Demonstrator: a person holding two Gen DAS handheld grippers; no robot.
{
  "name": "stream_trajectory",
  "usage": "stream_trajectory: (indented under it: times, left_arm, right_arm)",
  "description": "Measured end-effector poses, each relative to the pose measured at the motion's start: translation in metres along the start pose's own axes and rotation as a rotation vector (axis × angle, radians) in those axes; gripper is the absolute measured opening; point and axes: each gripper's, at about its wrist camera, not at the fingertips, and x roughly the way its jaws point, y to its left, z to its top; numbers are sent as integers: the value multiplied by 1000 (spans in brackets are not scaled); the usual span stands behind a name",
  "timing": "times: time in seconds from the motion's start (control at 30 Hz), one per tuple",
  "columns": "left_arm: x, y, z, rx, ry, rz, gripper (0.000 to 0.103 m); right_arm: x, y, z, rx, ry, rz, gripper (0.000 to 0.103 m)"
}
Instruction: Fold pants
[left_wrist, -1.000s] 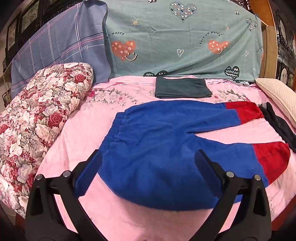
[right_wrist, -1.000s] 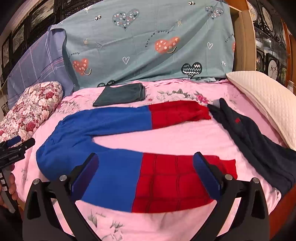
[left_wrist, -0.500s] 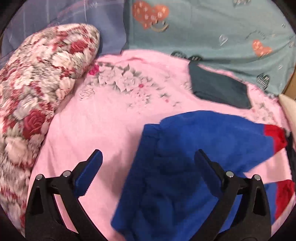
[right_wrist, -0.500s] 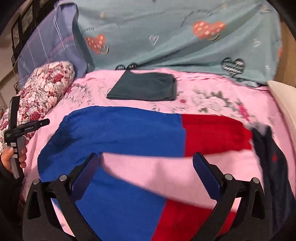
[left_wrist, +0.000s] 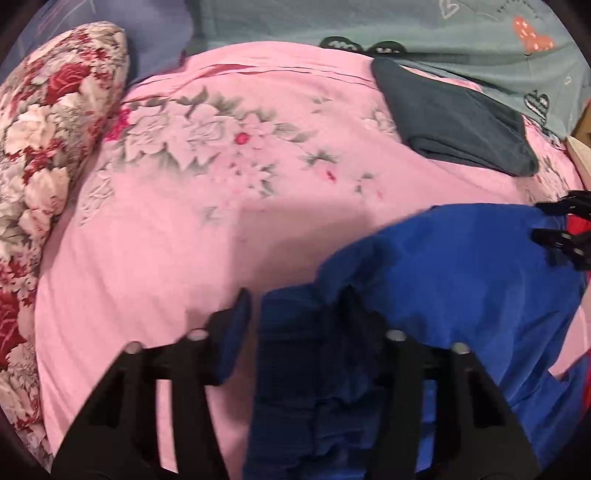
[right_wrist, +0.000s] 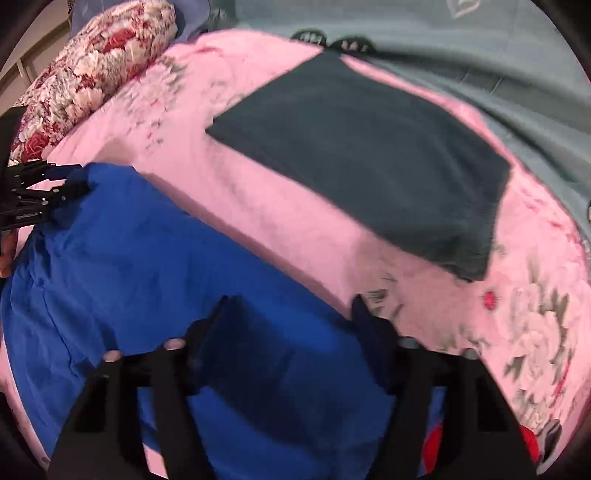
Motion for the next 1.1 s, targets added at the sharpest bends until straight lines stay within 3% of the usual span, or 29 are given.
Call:
stream_trajectory:
  times: [0.03, 0.07, 0.47, 0.63, 0.73, 0.83, 1.0, 1.1]
  left_arm:
    - [-1, -3, -1, 10, -7, 14, 39]
    - [-4, -6, -2, 21, -20, 24, 38]
    - [-47, 5, -4, -4, -95, -39, 36]
    - [-102, 6, -25, -17, -190, -69, 36]
    - [-150, 6, -63, -2, -253, -93, 36]
    - [-166, 2, -107, 18, -239, -112, 36]
    - [-131, 4, -188, -9, -95, -140, 39]
    - [-134, 8, -207, -41, -118, -147, 41]
  right_arm:
    - [1, -1, 1, 7, -6, 16, 13]
    - [-1, -1, 1, 18, -2, 82, 4]
    - [-80, 22, -34, -51, -175, 71, 3]
    - [-129, 50, -56, -67, -293, 90, 3]
    - [-179, 82, -101, -81, -375, 110, 3]
    - [-199, 125, -163, -103, -383, 122, 3]
    - [-141, 179, -257, -49, -251, 205, 4]
    - [-118, 180, -278, 30, -257, 201, 4]
